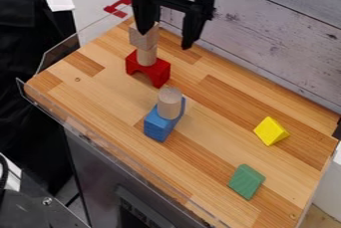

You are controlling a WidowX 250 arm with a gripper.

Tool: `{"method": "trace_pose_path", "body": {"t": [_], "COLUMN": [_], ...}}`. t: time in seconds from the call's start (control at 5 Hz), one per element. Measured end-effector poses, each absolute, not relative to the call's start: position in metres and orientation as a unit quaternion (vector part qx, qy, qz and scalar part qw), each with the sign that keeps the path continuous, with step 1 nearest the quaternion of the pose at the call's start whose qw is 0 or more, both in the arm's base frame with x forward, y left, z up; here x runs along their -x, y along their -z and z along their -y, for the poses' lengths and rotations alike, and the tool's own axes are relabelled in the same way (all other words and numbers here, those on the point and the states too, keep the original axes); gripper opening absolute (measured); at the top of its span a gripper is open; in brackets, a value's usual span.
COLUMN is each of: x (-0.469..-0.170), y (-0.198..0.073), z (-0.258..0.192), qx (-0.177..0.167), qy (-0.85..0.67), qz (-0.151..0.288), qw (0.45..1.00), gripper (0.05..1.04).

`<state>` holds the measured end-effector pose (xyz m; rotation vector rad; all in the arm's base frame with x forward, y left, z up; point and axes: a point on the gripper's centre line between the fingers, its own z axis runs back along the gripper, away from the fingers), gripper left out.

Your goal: Remove the cube from the tower and put it in the middle of the table

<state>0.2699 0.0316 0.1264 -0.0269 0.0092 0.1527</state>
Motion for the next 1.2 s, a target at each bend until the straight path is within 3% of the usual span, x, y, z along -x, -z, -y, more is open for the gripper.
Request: {"method": "trace_pose_path", "body": {"t": [0.4, 1.2], "x": [-0.269, -0.29], "y": [-0.132, -0.114], "z": [-0.061, -0.086], "qx": [0.024, 0.05], "qy": [-0.094, -0.087], "qz": [0.01, -0.017], "qw": [0.995, 0.995], "gripper": [0.995, 0.995]}}
